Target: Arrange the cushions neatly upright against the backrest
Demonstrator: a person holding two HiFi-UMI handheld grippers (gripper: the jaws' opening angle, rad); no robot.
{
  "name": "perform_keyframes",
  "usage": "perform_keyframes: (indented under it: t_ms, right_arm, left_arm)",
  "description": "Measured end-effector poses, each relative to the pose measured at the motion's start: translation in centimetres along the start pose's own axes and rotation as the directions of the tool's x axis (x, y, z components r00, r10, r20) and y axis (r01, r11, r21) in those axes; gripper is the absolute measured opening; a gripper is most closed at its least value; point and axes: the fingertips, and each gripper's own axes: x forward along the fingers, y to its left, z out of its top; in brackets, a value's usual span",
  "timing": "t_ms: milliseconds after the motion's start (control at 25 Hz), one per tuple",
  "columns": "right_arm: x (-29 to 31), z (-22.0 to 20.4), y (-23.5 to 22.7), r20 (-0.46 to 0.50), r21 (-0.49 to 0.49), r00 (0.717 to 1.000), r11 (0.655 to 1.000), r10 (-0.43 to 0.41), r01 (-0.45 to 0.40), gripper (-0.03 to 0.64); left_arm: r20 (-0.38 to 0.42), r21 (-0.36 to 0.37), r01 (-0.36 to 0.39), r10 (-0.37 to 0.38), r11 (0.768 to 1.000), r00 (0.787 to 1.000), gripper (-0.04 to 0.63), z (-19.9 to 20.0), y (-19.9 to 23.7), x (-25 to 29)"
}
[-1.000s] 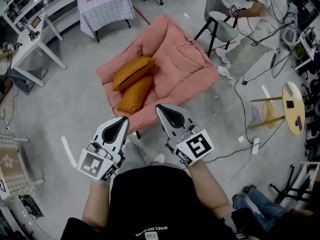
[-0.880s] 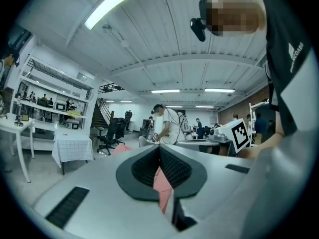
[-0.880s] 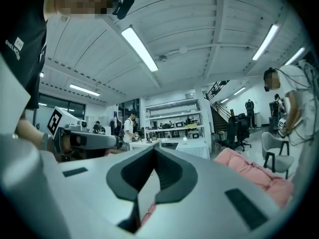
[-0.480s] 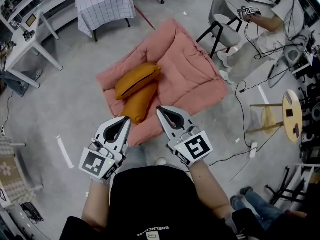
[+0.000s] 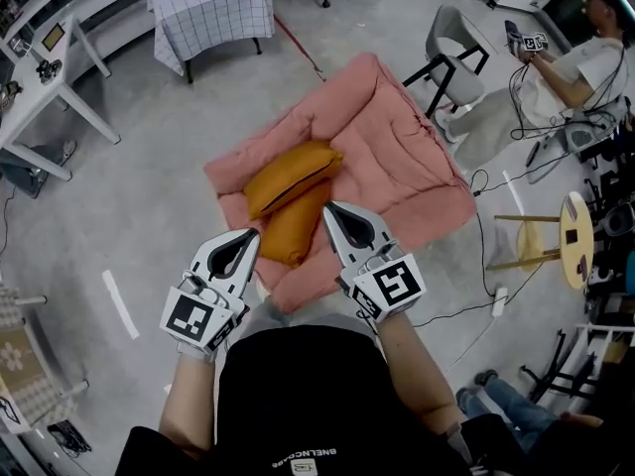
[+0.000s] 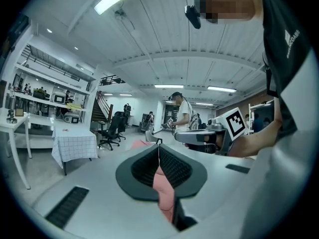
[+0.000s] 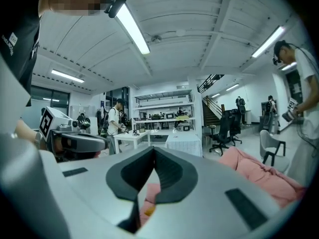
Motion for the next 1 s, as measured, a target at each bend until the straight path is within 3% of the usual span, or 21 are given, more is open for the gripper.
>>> perform_keyframes:
  t_ms: [240, 560, 1000]
  right_arm:
    - [3.4, -1.4, -0.4, -0.065, 0.006, 0.995, 0.997, -0.078, 0.079, 0.011]
    - [4.5, -5.2, -2.8, -0.153, 0.068, 0.98, 0.987, -0.131, 0.143, 0.011]
    - [6.8, -13.6, -8.2, -0.326, 0.156, 0.941, 0.977, -0.09, 0.148, 0.019]
  left_arm:
    - [-0.044, -0.053, 0.03, -0.032, 0.998, 0.999, 0.015, -1.9, 4.9, 0.7]
    - [-0.12, -0.078, 0.06, -0.069, 0.995, 0.99, 0.017, -4.5, 7.4, 4.2]
    - [-0.282, -0.114, 0.062, -0.092, 0.992, 0.955, 0.124, -9.7, 8.8, 11.1]
